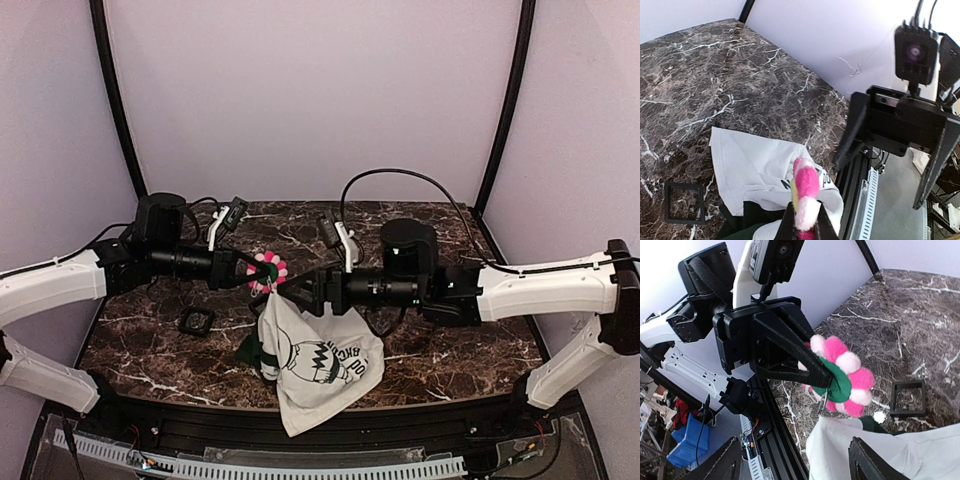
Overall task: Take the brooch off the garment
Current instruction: Remove the brooch from the crumpled clothing.
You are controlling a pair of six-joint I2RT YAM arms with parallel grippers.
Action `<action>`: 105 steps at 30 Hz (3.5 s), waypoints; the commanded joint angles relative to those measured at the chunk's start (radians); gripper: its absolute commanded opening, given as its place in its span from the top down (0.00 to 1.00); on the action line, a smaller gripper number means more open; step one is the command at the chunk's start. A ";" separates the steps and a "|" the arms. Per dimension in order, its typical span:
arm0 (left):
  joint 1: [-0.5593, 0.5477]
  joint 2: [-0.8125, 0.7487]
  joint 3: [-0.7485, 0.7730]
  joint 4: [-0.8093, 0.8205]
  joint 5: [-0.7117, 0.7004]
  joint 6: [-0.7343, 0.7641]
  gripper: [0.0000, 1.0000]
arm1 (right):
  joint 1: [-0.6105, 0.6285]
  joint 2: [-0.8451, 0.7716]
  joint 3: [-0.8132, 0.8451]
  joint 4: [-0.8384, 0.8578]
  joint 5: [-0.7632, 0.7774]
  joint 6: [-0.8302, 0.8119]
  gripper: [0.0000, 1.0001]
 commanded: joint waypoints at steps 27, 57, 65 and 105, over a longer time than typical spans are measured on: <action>0.010 -0.054 -0.010 0.016 0.028 -0.123 0.82 | 0.097 0.166 0.203 -0.159 0.317 -0.010 1.00; 0.010 -0.040 -0.035 0.193 0.013 -0.254 0.17 | 0.098 0.020 0.224 -0.168 0.442 -0.093 1.00; 0.010 -0.006 -0.006 0.282 0.072 -0.239 0.03 | 0.098 -0.033 0.125 -0.031 0.436 -0.145 1.00; 0.008 0.009 -0.045 0.363 0.120 -0.261 0.52 | 0.069 0.051 0.144 0.056 0.340 -0.164 1.00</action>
